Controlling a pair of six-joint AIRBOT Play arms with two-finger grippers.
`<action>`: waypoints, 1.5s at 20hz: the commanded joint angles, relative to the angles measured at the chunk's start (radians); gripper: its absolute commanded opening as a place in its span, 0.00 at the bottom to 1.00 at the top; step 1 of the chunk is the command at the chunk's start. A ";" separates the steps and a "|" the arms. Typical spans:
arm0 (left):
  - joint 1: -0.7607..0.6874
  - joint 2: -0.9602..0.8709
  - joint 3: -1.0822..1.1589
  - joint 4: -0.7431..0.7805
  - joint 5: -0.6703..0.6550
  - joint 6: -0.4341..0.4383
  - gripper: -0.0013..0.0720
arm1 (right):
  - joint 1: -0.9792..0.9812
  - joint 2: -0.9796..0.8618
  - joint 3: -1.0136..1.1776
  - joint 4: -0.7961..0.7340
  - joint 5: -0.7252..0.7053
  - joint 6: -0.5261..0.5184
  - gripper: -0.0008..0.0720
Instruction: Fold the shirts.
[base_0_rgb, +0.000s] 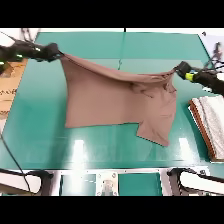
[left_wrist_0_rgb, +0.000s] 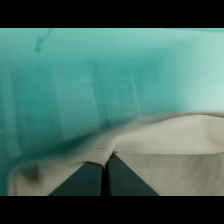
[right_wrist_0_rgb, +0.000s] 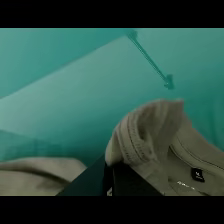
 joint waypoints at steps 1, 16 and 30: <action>-0.057 -0.107 -0.009 -0.025 0.121 0.031 0.61 | 0.013 -0.194 0.093 -0.001 -0.006 -0.028 0.36; 0.157 -0.076 -0.007 0.076 -0.602 -0.111 0.04 | -0.505 0.079 -0.229 -0.213 0.687 0.117 0.03; 0.357 0.373 -0.718 0.194 -0.358 -0.100 0.05 | -0.465 -0.105 -0.387 -0.089 0.491 0.005 0.67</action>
